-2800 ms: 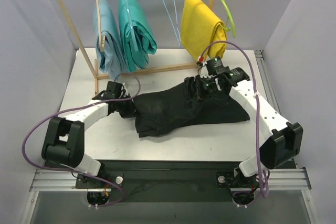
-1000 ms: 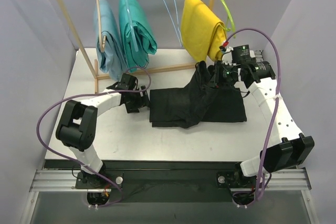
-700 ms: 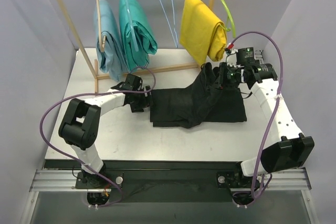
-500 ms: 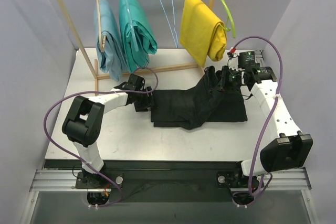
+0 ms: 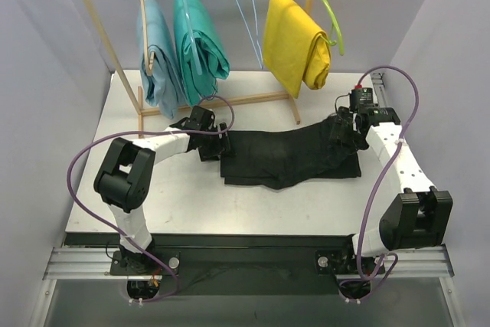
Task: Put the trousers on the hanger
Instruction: Fold the trousers at the center of the board.
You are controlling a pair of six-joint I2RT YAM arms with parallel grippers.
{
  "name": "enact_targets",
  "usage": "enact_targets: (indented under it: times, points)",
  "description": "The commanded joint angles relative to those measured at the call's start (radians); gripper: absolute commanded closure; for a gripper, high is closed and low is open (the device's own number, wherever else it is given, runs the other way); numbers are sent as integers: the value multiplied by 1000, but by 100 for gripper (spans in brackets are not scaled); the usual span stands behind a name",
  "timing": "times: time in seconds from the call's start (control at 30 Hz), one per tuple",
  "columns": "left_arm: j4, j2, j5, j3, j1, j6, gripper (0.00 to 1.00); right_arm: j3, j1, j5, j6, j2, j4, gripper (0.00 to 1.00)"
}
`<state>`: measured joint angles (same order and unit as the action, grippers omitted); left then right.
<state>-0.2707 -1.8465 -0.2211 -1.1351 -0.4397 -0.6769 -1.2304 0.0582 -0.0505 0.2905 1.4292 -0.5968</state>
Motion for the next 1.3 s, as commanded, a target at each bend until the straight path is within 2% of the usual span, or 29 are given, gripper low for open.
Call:
enact_targets:
  times: [0.0, 0.03, 0.07, 0.1, 0.2, 0.27, 0.3, 0.43, 0.53, 0.7, 0.83, 0.97, 1.1, 1.2, 1.23, 1.27]
  points:
    - [-22, 32, 23, -37, -4, 7, 17, 9, -24, 472, 99, -62, -66, 44]
    - [-31, 47, 26, -38, -4, 10, 16, 9, -27, 492, 99, -81, -69, 36]
    - [-36, 53, 37, -38, -4, 13, 16, 6, -29, 515, 95, -90, -69, 34]
    - [-39, 61, 42, -38, -4, 20, 16, -1, -29, 512, 84, -98, -64, 26]
    - [-45, 98, 65, -26, -4, 40, 15, -4, -27, 421, 46, -105, -42, 25]
    - [-32, 124, 80, -2, -4, 42, 14, 15, -28, 312, 9, -98, -12, 26]
    - [-29, 131, 83, 3, -4, 43, 14, 37, -29, 204, 3, -89, 9, 27]
    - [-35, 141, 98, 18, -1, 46, 14, 112, -32, 11, 30, -18, 61, 28]
    - [-38, 148, 103, 31, -1, 54, 14, 156, -52, -35, 65, 54, 95, 29]
    - [8, 203, 101, 98, -1, 77, 14, 181, -161, -121, 105, 225, 124, 30]
    - [21, 276, 138, 152, -1, 80, 13, 183, -212, -190, 128, 290, 123, 31]
    - [21, 329, 204, 185, -1, 89, 13, 186, -213, -196, 134, 212, 106, 31]
    - [20, 476, 353, 242, -2, 103, 13, 142, -209, -184, 122, -3, 58, 31]
    - [28, 571, 472, 300, 4, 126, 11, 100, -138, -141, 49, -174, 38, 31]
    - [21, 617, 539, 308, 13, 126, 11, 65, -92, -123, 20, -209, 32, 31]
    - [5, 633, 572, 317, 24, 117, 13, 40, 8, -105, -6, -239, 11, 30]
